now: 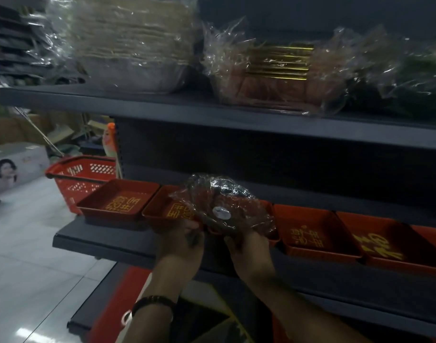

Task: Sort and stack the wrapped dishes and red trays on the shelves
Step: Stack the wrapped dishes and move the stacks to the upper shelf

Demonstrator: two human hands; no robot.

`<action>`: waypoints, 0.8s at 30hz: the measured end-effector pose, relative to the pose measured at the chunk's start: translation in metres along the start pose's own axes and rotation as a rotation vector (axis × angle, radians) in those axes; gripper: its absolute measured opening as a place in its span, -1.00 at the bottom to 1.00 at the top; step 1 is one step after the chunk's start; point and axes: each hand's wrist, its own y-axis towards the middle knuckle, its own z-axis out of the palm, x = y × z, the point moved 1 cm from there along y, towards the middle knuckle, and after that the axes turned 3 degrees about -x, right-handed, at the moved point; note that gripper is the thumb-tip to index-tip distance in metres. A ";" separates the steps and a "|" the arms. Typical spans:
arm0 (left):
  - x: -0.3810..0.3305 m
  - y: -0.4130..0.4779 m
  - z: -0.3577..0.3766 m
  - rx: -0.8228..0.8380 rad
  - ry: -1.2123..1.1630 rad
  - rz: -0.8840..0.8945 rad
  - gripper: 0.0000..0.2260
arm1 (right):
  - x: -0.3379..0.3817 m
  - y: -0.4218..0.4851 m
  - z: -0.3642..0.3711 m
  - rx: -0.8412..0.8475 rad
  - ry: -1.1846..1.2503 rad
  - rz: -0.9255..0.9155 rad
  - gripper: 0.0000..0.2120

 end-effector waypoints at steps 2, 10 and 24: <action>0.002 -0.001 0.004 0.011 -0.022 -0.013 -0.77 | -0.001 0.003 0.002 -0.024 -0.037 0.013 -0.66; 0.002 -0.007 0.007 0.053 -0.014 0.003 -0.79 | -0.001 0.012 0.001 -0.060 0.018 0.049 -0.86; -0.020 -0.046 -0.019 -0.095 -0.153 0.108 -0.63 | 0.000 -0.048 -0.095 -0.178 0.065 -0.153 -0.84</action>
